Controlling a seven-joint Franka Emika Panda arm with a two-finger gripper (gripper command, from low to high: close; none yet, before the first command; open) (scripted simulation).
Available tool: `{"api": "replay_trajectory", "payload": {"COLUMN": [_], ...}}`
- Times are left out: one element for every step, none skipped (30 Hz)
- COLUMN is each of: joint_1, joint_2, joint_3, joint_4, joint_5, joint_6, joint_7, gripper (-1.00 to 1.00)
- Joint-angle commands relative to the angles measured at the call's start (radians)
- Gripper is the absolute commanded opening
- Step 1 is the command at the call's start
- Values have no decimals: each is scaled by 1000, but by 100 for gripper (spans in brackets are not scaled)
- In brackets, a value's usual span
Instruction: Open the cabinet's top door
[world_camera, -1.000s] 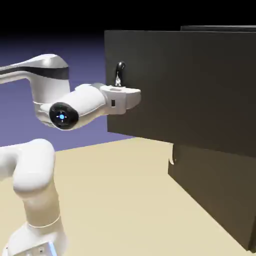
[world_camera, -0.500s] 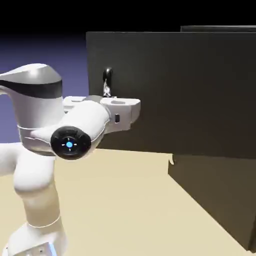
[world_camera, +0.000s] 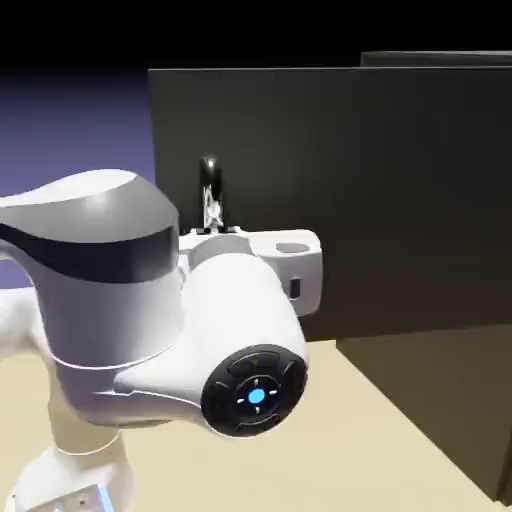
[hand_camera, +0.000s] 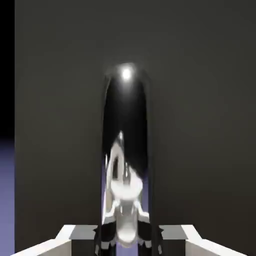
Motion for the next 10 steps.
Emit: {"api": "replay_trajectory", "payload": {"joint_1": [32, 64, 96, 127, 158, 189, 220, 250, 278, 278], "joint_2": [-1, -3, -6, -9, -12, -16, -20, -25, -29, -29], "joint_3": [-17, -34, -49, -64, -78, -92, -104, -116, -126, -126], "joint_4": [36, 73, 109, 145, 181, 218, 254, 290, 323, 323], "joint_5": [-8, -15, -21, -27, -33, -38, -42, -45, -48, -48], "joint_6": [-23, -47, -71, -94, -117, -140, -163, -185, -206, -206], "joint_7": [6, 13, 20, 27, 35, 43, 52, 61, 69, 69], "gripper": [-100, -100, -100, -100, -100, -100, -100, -100, -100, 100]}}
